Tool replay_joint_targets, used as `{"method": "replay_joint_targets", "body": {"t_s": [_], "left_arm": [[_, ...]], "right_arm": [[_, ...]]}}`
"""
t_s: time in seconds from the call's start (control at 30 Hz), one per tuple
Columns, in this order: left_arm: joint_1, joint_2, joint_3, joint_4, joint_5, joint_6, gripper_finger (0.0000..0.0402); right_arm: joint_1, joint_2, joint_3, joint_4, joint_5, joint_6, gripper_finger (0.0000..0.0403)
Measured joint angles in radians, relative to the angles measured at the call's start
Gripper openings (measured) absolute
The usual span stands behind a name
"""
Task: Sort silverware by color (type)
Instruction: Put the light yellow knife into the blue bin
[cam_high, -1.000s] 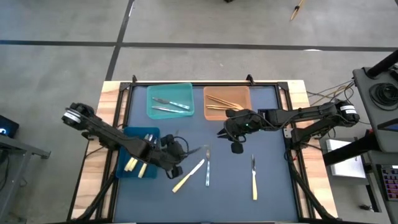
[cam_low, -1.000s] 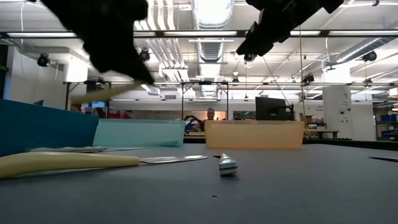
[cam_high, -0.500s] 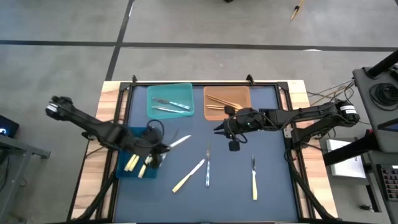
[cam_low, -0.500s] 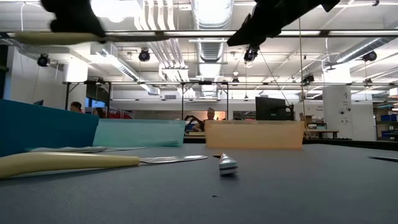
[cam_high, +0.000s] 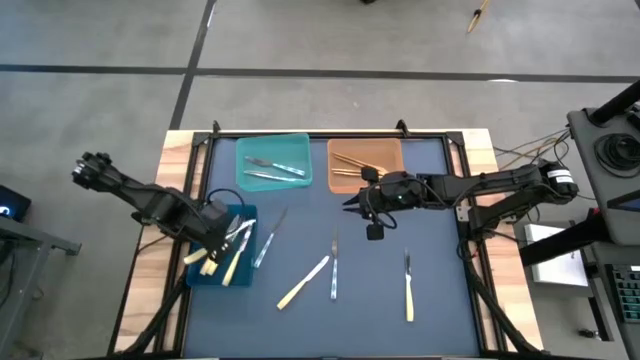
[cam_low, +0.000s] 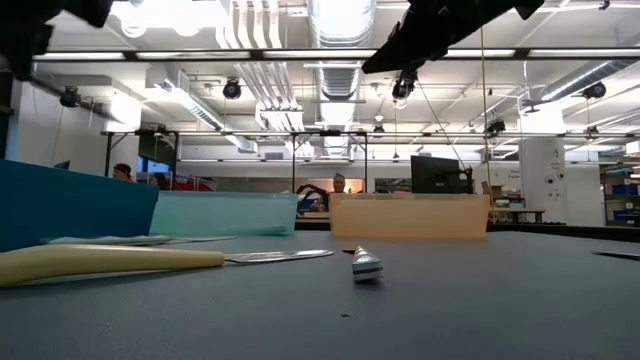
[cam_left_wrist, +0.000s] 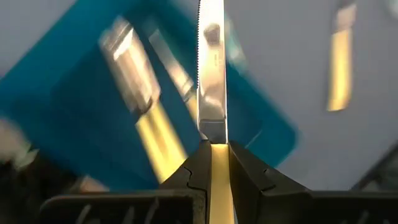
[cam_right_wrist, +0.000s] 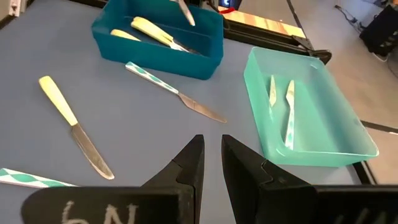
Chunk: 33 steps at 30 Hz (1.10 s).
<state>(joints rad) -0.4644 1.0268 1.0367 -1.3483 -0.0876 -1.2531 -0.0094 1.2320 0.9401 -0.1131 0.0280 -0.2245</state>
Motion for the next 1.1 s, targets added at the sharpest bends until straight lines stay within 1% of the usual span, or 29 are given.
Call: {"method": "replay_joint_targets", "body": {"t_s": [0.07,0.13,0.53,0.7,0.87,1.1], "left_arm": [[-0.001,0.012,-0.011,-0.045,0.049,-0.031,0.0017],[-0.002,0.021,-0.021,-0.049,0.073,-0.038,0.0017],[-0.003,0.074,-0.033,-0.034,0.073,-0.046,0.0017],[-0.004,0.121,-0.037,-0.004,0.071,-0.085,0.0017],[-0.004,0.186,-0.041,0.009,0.071,-0.067,0.0017],[-0.004,0.225,-0.049,-0.007,0.067,-0.058,0.0017]], "right_arm": [[-0.011,0.0,0.0,0.002,0.0,-0.004,0.0047],[-0.025,0.0,0.0,0.017,0.001,-0.003,0.0047],[-0.094,0.0,0.0,0.028,0.001,0.004,0.0047],[-0.114,0.0,0.0,0.03,0.001,0.004,0.0047],[-0.129,0.0,0.0,0.055,0.0,-0.02,0.0047],[-0.136,0.0,0.0,0.078,0.001,-0.028,0.0047]]}}
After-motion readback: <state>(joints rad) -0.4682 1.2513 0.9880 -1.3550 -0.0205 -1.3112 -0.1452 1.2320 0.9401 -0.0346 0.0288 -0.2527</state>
